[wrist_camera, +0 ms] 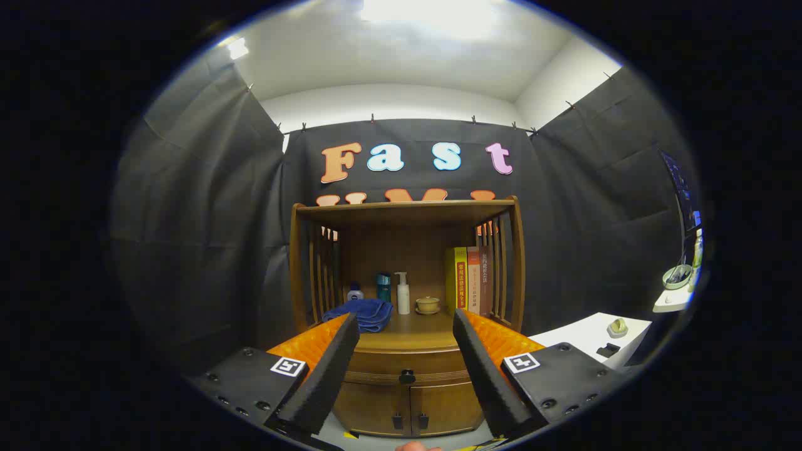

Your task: Pull open the drawer, take out the items inside it, and place them on the countertop above the cabinet.

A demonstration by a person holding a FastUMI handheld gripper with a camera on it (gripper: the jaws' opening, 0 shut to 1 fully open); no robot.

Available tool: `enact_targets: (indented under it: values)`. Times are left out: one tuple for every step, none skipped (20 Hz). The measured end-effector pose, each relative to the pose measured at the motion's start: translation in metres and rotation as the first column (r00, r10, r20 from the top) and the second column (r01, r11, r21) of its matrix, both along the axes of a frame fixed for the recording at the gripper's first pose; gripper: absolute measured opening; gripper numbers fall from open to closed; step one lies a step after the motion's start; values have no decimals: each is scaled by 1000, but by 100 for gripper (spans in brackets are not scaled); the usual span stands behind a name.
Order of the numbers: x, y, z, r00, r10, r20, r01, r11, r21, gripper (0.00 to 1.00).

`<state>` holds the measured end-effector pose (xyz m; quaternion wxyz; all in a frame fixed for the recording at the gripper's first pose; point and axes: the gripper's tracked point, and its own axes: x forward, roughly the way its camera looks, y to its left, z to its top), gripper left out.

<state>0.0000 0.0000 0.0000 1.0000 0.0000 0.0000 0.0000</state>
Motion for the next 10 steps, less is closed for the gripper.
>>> enact_targets:
  values:
    - [-1, -2, -1, 1000, -2, -4, 2, 1000, 0, 99]
    - [-1, -5, 0, 1000, -8, -3, 8, 1000, 2, 99]
    - [-2, -10, 1, 1000, -20, -1, 20, 1000, 9, 99]
    - [0, -13, 1, 1000, -27, 0, 27, 1000, 15, 99]
    - [-1, -13, 1, 1000, -26, -6, 26, 1000, 17, 99]
    - [-1, -14, 1, 1000, -25, -7, 26, 1000, 18, 99]
    - [-1, -16, 4, 999, -35, -3, 35, 999, 22, 99]
    - [-2, -19, 4, 999, -44, 0, 44, 999, 26, 100]
    - [0, -19, 4, 999, -44, -3, 44, 999, 27, 100]
    - [0, -17, 3, 999, -38, -8, 38, 999, 22, 100]
